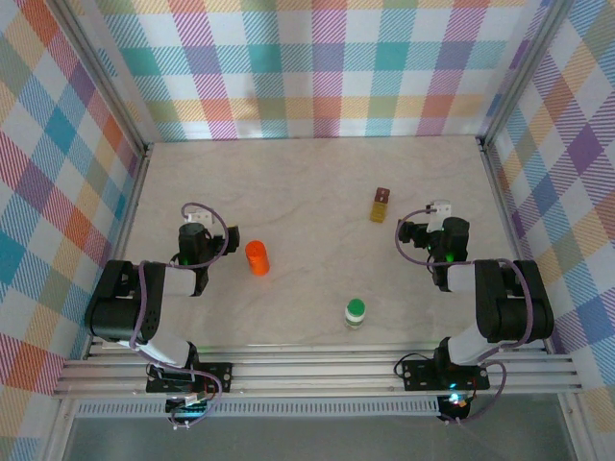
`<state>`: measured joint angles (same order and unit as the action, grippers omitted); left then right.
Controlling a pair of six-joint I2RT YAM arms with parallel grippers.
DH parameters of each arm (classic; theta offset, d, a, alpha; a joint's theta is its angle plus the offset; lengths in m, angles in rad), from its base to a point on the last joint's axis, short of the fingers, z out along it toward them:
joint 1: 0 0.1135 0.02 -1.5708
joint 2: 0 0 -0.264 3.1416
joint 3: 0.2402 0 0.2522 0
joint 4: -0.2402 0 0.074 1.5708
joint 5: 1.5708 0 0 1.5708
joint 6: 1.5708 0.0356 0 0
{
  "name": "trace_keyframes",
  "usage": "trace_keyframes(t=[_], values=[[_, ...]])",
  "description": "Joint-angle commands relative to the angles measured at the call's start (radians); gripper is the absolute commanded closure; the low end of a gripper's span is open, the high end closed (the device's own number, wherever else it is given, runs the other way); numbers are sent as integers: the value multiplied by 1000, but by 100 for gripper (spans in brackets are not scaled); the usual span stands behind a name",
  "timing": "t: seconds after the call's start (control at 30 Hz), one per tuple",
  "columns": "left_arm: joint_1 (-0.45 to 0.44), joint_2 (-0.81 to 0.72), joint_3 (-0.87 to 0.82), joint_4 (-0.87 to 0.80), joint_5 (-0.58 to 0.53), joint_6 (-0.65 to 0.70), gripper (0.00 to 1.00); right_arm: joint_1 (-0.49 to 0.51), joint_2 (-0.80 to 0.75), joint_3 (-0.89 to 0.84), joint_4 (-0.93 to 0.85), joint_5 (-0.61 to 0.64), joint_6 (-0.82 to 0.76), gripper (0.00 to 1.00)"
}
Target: Sort the pills into containers
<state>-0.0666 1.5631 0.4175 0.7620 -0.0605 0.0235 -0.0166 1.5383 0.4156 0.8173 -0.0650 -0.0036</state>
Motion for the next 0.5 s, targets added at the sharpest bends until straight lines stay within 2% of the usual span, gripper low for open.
trace_keyframes(t=[0.0,0.47], values=[[13,-1,20,10,13,6,0,6,-3,-1,3,-15,14,1],[4,0,21,7,-4,12,0,5,-2,2,2,-15,11,1]])
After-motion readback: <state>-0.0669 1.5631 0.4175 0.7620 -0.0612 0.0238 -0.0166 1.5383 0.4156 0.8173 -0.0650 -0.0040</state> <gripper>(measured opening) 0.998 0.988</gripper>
